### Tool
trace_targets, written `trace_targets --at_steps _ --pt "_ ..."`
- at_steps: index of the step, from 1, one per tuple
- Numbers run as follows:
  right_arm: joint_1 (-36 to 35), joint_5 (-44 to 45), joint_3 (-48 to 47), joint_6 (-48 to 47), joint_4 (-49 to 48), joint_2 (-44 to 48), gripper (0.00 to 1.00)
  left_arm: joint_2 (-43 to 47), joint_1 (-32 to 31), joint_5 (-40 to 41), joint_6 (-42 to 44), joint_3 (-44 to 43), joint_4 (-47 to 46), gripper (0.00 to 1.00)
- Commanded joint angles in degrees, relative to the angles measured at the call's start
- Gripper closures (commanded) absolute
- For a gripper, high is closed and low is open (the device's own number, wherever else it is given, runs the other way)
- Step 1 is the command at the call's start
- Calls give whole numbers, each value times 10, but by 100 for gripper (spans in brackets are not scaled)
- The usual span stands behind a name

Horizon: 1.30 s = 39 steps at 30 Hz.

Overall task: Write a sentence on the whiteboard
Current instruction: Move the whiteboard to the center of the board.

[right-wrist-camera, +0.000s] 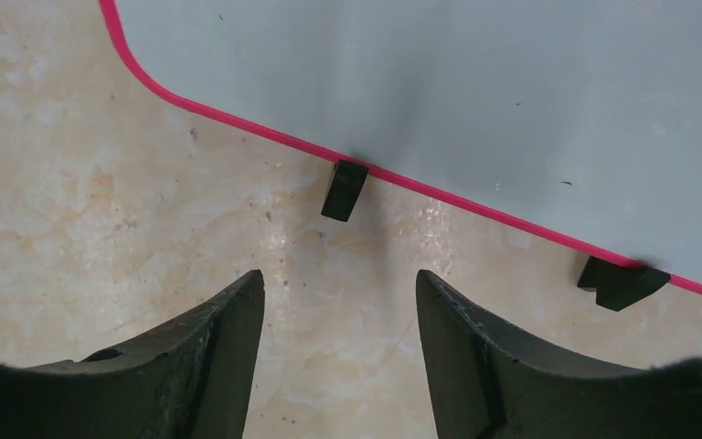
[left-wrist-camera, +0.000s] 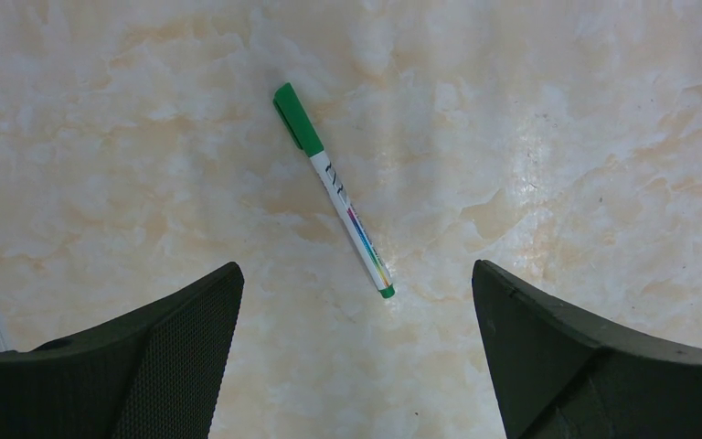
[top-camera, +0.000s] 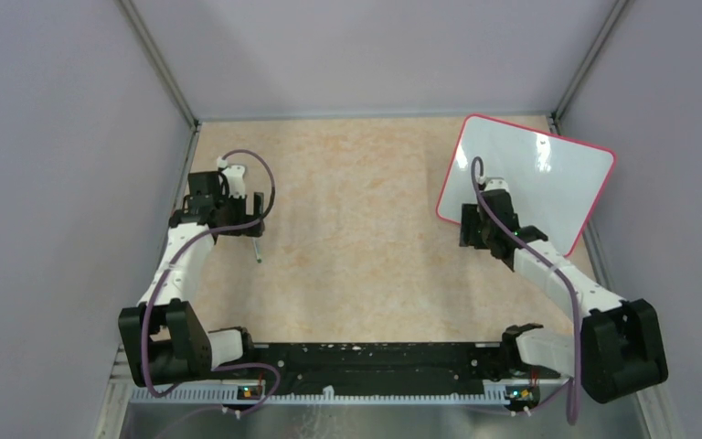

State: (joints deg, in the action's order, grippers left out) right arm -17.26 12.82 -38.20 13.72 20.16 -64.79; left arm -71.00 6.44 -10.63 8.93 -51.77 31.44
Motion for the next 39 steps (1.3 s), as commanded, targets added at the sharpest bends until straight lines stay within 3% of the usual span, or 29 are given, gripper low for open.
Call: trace_targets --at_steps 1,21,30,37,39 --pt "-4 29 -26 37 -33 -48 42 17 0 -4 -13 -24 -20 1" --pt "-3 79 -63 43 -147 -209 54 34 1 -7 -15 -3 -32 1" --pt "-1 81 -73 29 -149 -229 71 30 1 -3 -16 1 -37 1" --pt "-2 49 -69 -7 -151 -231 99 21 1 -2 -21 3 -43 1" --pt "-3 37 -66 -18 -153 -229 100 19 1 -3 -21 1 -44 1"
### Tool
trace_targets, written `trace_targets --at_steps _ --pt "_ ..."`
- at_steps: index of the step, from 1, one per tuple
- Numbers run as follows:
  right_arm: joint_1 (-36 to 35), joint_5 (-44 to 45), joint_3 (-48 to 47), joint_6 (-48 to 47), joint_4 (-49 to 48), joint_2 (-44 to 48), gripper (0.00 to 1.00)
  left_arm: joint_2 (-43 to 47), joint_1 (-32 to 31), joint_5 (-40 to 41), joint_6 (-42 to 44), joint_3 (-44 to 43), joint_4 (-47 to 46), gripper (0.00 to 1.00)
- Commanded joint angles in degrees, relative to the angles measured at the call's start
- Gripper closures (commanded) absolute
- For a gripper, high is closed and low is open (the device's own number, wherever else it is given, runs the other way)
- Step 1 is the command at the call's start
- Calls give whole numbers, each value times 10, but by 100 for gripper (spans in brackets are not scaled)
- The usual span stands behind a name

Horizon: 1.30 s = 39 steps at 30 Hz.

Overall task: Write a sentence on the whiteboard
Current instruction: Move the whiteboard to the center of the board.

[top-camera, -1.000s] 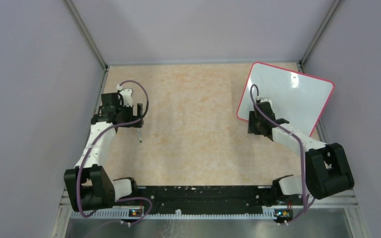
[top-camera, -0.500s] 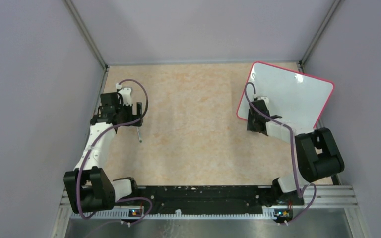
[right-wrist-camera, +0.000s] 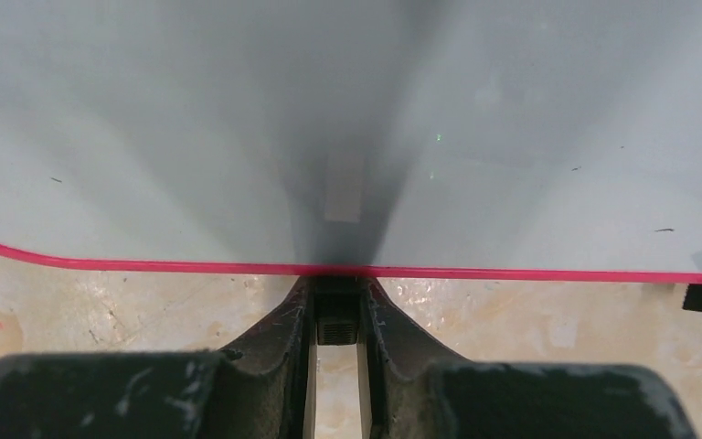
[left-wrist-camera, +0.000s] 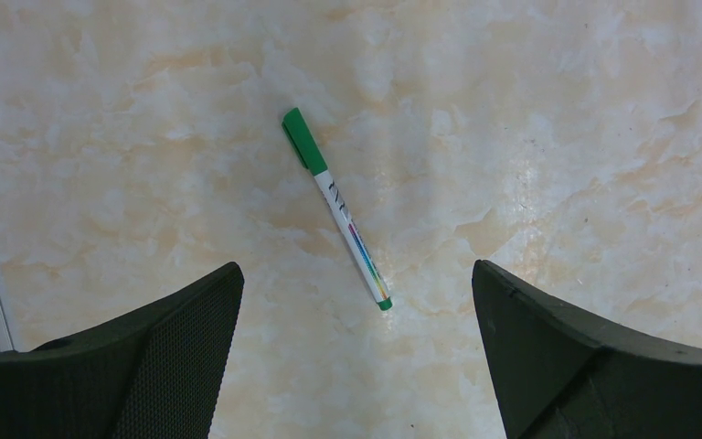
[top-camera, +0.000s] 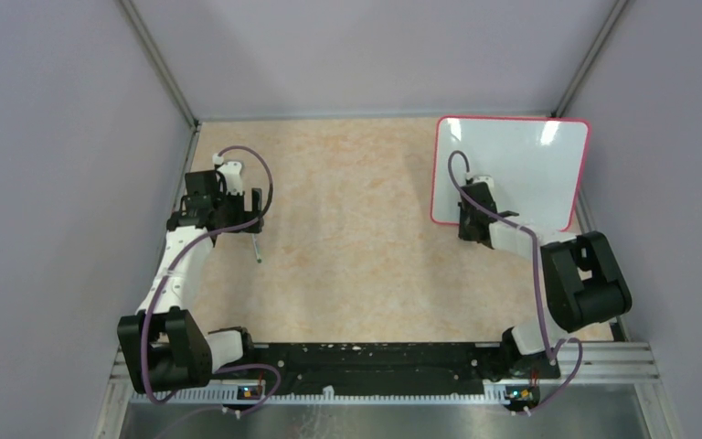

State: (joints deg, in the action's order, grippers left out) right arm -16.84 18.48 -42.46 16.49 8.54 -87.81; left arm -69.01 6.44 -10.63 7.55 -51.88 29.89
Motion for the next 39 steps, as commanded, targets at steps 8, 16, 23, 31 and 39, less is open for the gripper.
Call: trace_targets --at_steps 8,16,23,31,39 --pt "-32 -109 3 -103 -44 44 100 -3 1 -9 -9 -1 -29 1" --pt "-101 -151 45 -184 -51 90 100 -9 0 -12 -14 -8 -29 1" --pt "-171 -158 75 -229 -41 115 100 -15 0 5 -16 -23 -27 1" --pt "-245 -153 80 -261 -23 146 100 -42 0 22 -29 -71 0 1" --pt "-268 -178 49 -252 25 145 100 -47 0 16 -31 -81 -4 1"
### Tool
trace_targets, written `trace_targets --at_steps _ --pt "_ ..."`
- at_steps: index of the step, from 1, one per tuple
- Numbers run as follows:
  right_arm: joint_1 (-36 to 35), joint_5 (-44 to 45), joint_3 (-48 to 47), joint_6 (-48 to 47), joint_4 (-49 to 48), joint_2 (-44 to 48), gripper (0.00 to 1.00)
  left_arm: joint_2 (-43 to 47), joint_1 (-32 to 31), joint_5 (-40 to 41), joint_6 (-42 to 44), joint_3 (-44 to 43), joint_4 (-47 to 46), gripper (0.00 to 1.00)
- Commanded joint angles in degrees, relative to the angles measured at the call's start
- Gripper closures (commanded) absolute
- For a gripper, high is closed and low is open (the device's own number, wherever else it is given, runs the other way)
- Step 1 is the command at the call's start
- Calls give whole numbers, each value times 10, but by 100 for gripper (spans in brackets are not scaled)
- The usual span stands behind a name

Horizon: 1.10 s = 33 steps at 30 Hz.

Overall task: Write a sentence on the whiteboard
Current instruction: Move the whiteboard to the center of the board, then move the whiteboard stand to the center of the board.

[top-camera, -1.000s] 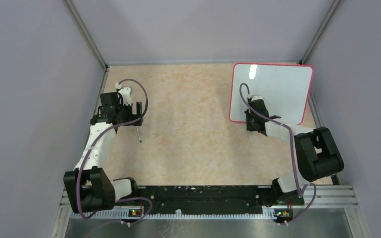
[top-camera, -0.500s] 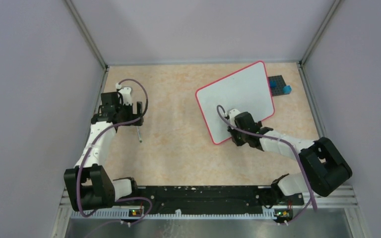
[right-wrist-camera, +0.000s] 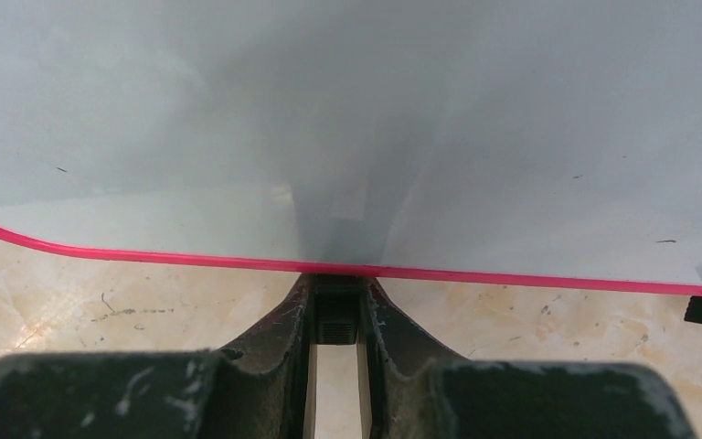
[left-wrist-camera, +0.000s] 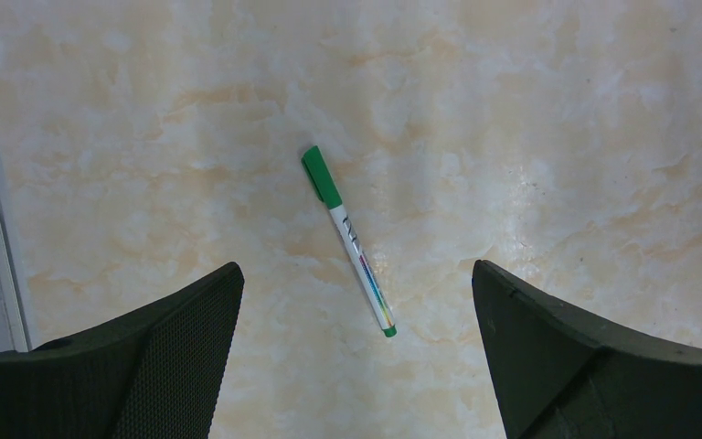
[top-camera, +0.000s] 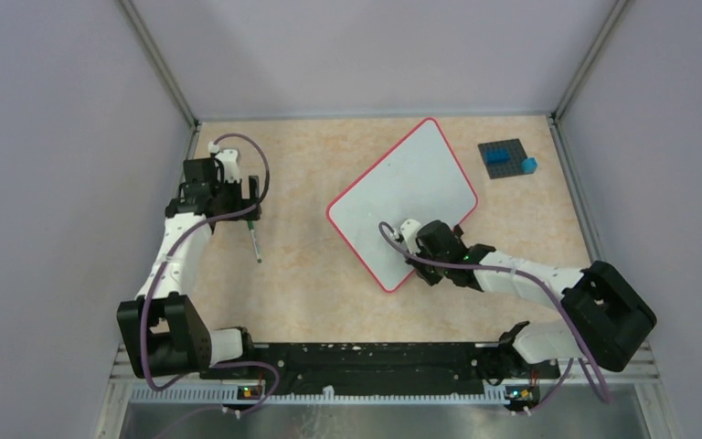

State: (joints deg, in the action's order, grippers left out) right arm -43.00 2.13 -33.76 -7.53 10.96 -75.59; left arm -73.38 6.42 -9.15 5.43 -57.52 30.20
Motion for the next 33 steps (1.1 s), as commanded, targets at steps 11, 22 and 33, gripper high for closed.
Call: trace_targets --at_steps 11,22,33 --pt "-6 -65 -33 -12 25 57 62 -5 0 -3 -10 -29 -8 1" --pt "53 -126 -72 -93 115 106 16 -8 0 -10 -10 -33 -4 1" --pt "266 -172 -74 -173 75 72 47 -8 0 -22 -24 -36 -5 1"
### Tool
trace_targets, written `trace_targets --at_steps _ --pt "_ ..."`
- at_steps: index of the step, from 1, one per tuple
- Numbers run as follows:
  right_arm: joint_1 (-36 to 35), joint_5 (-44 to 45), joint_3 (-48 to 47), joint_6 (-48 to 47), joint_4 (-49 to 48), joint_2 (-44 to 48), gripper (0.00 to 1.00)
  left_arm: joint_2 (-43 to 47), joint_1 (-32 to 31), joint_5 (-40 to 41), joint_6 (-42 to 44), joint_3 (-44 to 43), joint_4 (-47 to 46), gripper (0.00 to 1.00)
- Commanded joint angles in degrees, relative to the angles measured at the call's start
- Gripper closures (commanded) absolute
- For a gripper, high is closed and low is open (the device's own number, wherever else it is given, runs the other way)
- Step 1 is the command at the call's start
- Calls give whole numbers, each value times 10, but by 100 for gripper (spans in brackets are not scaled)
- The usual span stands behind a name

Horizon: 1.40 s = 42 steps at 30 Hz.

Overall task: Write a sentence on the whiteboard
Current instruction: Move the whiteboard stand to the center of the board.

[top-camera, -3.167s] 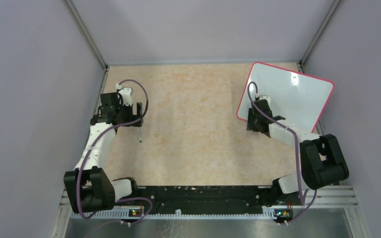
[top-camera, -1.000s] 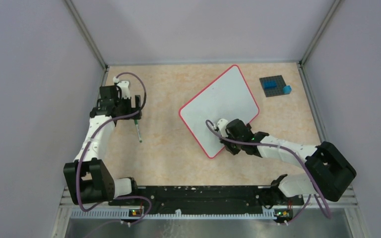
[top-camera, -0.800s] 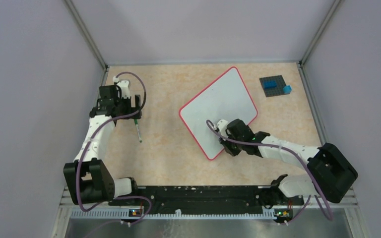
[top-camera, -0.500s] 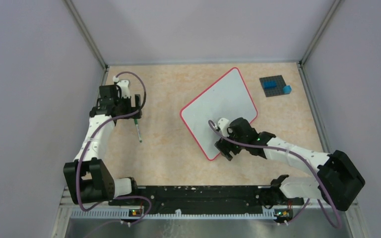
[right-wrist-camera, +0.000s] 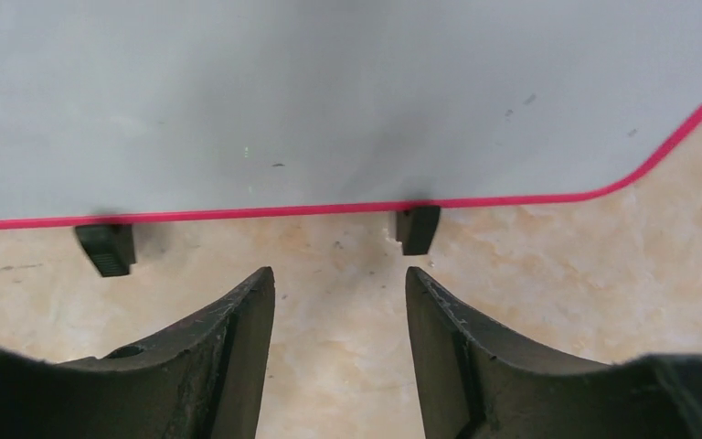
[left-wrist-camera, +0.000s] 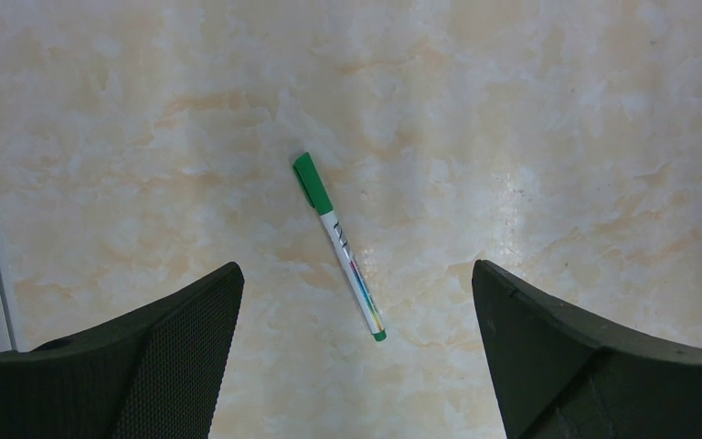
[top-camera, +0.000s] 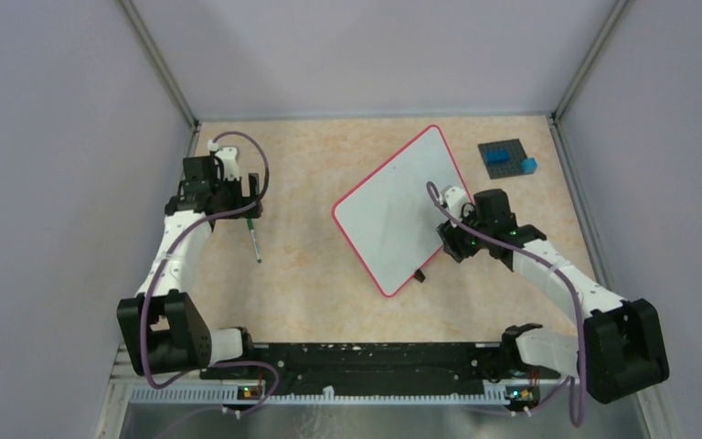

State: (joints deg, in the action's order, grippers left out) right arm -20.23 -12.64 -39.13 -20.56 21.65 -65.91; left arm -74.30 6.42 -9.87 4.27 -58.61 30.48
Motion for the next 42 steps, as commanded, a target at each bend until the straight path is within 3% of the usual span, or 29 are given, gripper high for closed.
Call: trace_targets --at_steps 1,21,28,32,42 --pt "46 -27 -22 -51 -37 -34 49 0 0 -15 -13 -24 -8 1" --pt "52 -1 -65 -102 -80 -156 54 4 0 -11 -11 -20 -5 1" --pt "53 -11 -56 -113 -83 -155 79 4 0 -14 -16 -16 -5 1" --pt "53 -13 -44 -108 -87 -145 100 4 0 -16 -20 -15 -5 1" --pt "-5 21 -4 -24 -73 -86 100 -1 0 -17 -28 -19 -7 1"
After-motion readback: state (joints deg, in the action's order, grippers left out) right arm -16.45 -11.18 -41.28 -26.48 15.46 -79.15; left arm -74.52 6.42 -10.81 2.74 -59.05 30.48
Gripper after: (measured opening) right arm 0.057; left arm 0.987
